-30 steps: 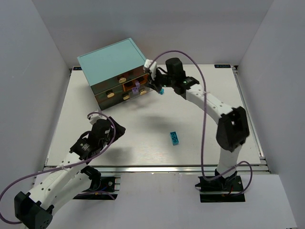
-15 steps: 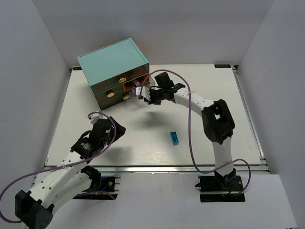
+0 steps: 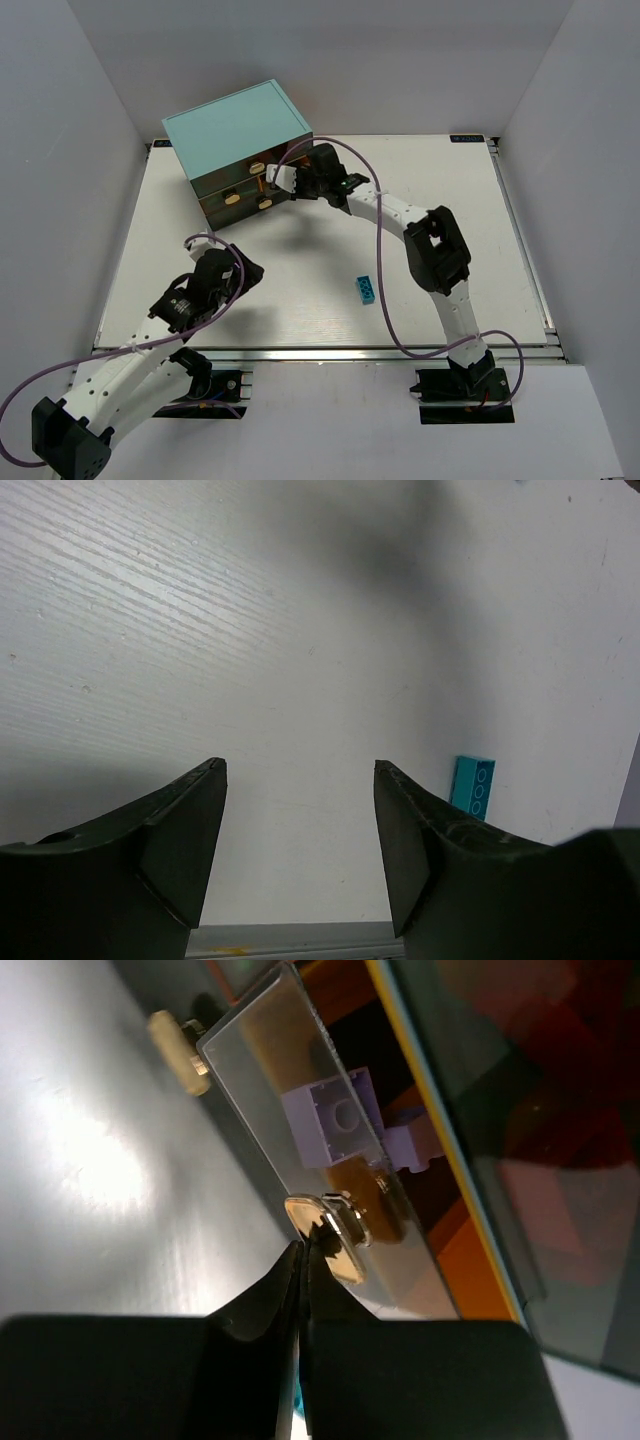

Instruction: Sort the legos into containers by color

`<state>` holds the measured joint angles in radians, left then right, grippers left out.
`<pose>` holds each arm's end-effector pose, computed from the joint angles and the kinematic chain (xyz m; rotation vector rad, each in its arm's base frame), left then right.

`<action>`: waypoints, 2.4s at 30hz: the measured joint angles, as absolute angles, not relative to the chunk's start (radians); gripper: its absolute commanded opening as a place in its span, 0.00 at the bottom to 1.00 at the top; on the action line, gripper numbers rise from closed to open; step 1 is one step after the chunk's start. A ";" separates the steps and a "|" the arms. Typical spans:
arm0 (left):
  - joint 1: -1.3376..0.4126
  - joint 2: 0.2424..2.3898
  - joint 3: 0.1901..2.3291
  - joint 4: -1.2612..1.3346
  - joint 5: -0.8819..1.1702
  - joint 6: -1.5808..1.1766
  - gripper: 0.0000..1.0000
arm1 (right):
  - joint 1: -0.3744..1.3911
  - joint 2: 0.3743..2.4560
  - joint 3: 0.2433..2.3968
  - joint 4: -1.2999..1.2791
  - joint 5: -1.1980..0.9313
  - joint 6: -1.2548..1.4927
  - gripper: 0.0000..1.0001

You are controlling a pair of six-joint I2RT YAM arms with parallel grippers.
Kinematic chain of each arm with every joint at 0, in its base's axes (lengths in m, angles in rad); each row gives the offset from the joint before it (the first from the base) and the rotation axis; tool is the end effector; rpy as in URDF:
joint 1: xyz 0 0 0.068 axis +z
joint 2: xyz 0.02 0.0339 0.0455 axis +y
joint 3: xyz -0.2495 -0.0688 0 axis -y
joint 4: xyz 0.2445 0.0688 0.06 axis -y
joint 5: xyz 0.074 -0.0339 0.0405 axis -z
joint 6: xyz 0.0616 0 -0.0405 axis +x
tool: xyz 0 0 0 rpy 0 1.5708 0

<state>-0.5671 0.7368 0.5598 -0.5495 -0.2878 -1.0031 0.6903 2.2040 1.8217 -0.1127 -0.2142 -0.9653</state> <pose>0.1662 -0.0851 0.2088 -0.6453 2.2190 -0.4958 0.4041 0.3507 0.2153 -1.5984 1.2898 0.0507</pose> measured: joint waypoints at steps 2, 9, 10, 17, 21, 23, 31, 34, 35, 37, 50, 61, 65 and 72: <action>-0.567 0.743 0.560 -0.548 -0.288 -1.003 0.71 | 0.695 2.236 1.839 -0.068 -0.181 -0.950 0.00; -0.566 0.750 0.560 -0.550 -0.296 -1.003 0.74 | 0.701 2.334 1.890 0.028 -0.100 -0.896 0.00; -0.566 0.750 0.560 -0.550 -0.297 -1.004 0.77 | 0.700 2.341 1.896 0.030 -0.094 -0.888 0.00; -0.559 0.752 0.530 -0.475 -0.294 -1.031 0.89 | 0.682 2.217 1.721 0.057 -0.165 -0.801 0.00; -0.558 0.805 0.479 -0.342 -0.292 -1.046 0.84 | 0.648 2.011 1.523 0.033 -0.279 -0.660 0.61; -0.558 0.873 0.459 -0.257 -0.295 -1.053 0.78 | 0.612 1.913 1.470 0.008 -0.367 -0.573 0.79; -0.550 1.263 0.453 0.117 -0.373 -1.105 0.70 | 0.392 1.690 1.303 -0.051 -0.771 -0.300 0.12; -0.524 1.400 0.491 0.213 -0.413 -1.141 0.75 | 0.349 1.673 1.240 -0.079 -0.848 -0.257 0.14; -0.513 1.439 0.507 0.241 -0.421 -1.154 0.75 | 0.340 1.668 1.221 -0.086 -0.865 -0.247 0.15; -0.485 1.518 0.542 0.300 -0.439 -1.197 0.77 | 0.318 1.654 1.180 -0.089 -0.894 -0.233 0.18; -0.347 1.810 0.738 0.500 -0.445 -1.377 0.76 | 0.175 1.552 1.019 0.001 -0.965 -0.185 0.20; -0.323 1.940 0.854 0.577 -0.425 -1.397 0.69 | 0.118 1.552 0.964 0.018 -1.003 -0.206 0.19; -0.323 1.973 0.881 0.591 -0.418 -1.401 0.67 | 0.100 1.553 0.962 0.019 -1.012 -0.219 0.20; -0.322 2.017 0.881 0.719 -0.416 -1.420 0.59 | 0.078 1.560 0.958 0.017 -1.026 -0.236 0.19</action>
